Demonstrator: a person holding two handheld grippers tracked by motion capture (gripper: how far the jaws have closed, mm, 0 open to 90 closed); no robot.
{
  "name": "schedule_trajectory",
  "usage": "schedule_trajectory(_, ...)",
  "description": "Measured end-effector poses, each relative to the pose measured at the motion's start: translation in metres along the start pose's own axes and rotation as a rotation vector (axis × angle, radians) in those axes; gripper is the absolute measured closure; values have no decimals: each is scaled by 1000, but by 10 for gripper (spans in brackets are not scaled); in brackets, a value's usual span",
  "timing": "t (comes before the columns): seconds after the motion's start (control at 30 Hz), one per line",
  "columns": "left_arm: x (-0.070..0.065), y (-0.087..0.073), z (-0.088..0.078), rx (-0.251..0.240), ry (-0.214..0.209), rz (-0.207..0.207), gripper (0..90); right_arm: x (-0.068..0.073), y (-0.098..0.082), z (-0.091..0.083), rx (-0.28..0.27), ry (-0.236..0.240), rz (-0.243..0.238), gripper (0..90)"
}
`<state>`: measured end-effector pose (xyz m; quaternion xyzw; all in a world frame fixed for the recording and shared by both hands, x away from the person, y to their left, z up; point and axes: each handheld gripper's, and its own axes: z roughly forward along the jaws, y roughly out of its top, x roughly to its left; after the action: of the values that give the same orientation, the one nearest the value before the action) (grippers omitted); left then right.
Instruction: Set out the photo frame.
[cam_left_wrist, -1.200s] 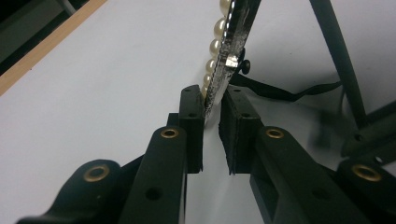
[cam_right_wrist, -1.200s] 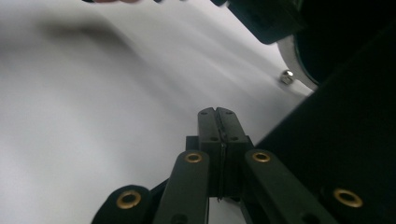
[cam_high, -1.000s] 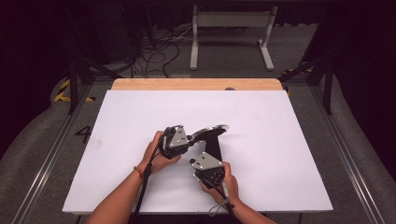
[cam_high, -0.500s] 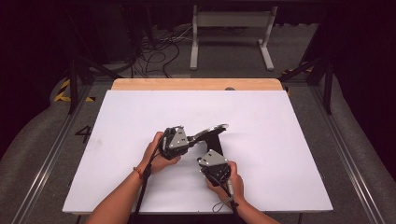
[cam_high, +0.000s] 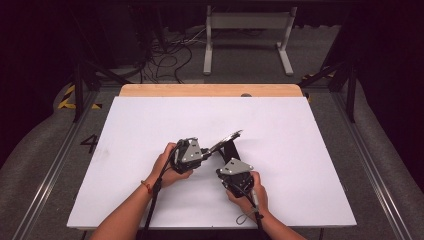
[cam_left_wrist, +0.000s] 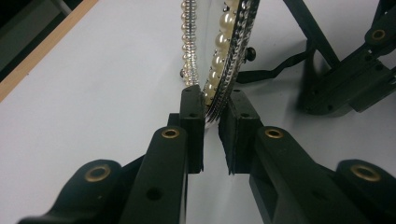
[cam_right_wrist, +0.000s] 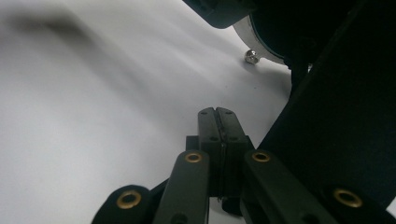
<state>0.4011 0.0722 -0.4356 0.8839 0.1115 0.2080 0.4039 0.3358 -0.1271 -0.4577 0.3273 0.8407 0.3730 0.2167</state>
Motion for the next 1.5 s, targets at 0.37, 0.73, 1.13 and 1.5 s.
schedule_trajectory(0.37, 1, -3, 2, -57, 7, -97, 682, -6, 1, -5, -37, 30, 37, 900)
schedule_trajectory(0.73, -6, 1, 1, -34, 31, -21, 795, -8, -1, -7, -30, 27, 43, 900)
schedule_trajectory(1.13, -13, 5, -1, -8, 38, 24, 802, -13, -3, -10, -19, 14, 48, 900)
schedule_trajectory(1.5, -16, 6, -3, -7, 32, 19, 793, -16, -5, -12, -16, 22, 47, 900)
